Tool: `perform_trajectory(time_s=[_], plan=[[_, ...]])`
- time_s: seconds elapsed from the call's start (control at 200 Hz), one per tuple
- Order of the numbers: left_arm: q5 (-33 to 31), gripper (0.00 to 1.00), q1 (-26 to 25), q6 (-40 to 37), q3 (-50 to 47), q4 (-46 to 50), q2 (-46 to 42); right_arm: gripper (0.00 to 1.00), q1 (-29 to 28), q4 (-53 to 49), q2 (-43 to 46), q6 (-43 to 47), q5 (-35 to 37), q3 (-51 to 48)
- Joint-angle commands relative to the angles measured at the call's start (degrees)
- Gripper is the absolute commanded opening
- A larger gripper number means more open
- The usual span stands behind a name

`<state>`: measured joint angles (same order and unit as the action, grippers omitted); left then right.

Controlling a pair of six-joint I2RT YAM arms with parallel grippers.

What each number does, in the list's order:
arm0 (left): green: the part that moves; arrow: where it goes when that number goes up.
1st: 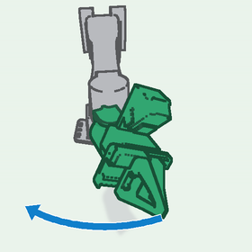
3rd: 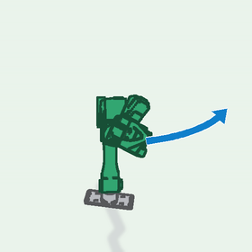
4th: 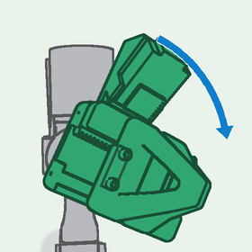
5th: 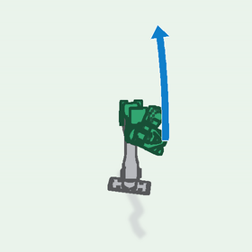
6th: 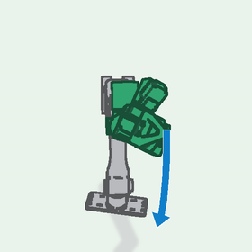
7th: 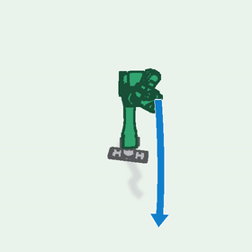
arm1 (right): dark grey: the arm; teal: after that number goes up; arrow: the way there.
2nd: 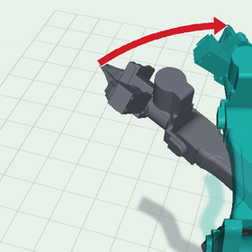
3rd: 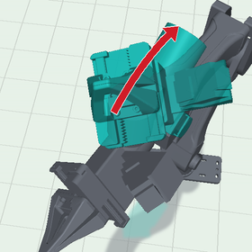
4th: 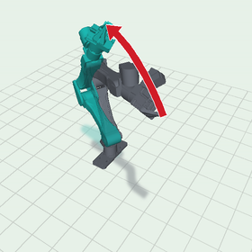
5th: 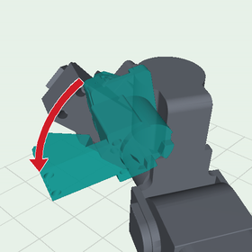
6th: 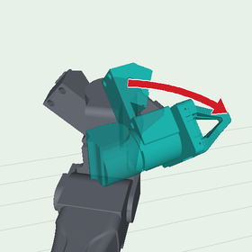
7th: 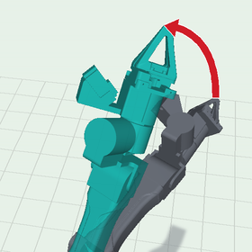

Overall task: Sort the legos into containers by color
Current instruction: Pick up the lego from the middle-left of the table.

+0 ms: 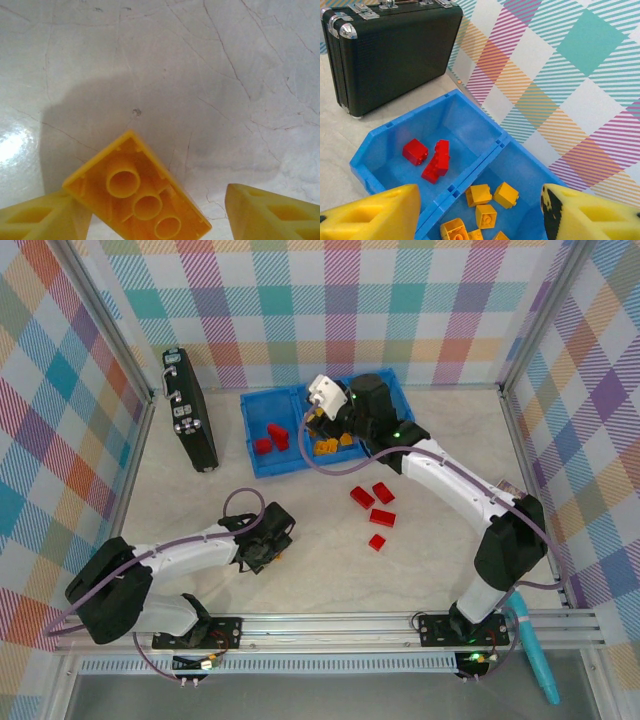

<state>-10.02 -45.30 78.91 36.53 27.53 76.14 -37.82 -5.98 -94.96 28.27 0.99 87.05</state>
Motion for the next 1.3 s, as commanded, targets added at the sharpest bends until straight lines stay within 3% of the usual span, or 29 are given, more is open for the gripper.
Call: perform_trajectory(time_s=[0.0,0.285,0.49,0.82,0.985,1.17,1.295], plan=[[-1.3,0.65,-0.1,1.1,-0.2,0.3,0.5,0.66,0.1,1.9,0.9,-0.7,-1.7,-0.3],[0.3,0.51,2.6,-2.2,-0.1,-0.2,1.9,0.66,0.0,1.7,-0.2,-0.5,-1.5,-0.2],[4.7,0.42,4.3,-14.3,6.7,4.3,11.6,0.66,0.0,1.0,-0.3,-0.3,-1.3,0.1],[7.4,0.24,4.3,-24.9,15.4,6.0,18.5,0.66,0.1,-0.1,0.1,-0.8,0.5,-0.2],[5.0,0.19,4.3,-34.2,24.3,11.6,20.0,0.66,1.3,-1.7,3.9,-4.3,6.3,-5.0],[0.9,0.19,5.2,-45.5,41.6,16.5,20.7,0.67,4.5,-0.5,18.8,-15.8,8.5,-20.0],[-1.9,0.20,5.9,-52.4,54.3,16.8,24.0,0.70,4.8,-5.6,25.4,-21.5,9.4,-25.6]])
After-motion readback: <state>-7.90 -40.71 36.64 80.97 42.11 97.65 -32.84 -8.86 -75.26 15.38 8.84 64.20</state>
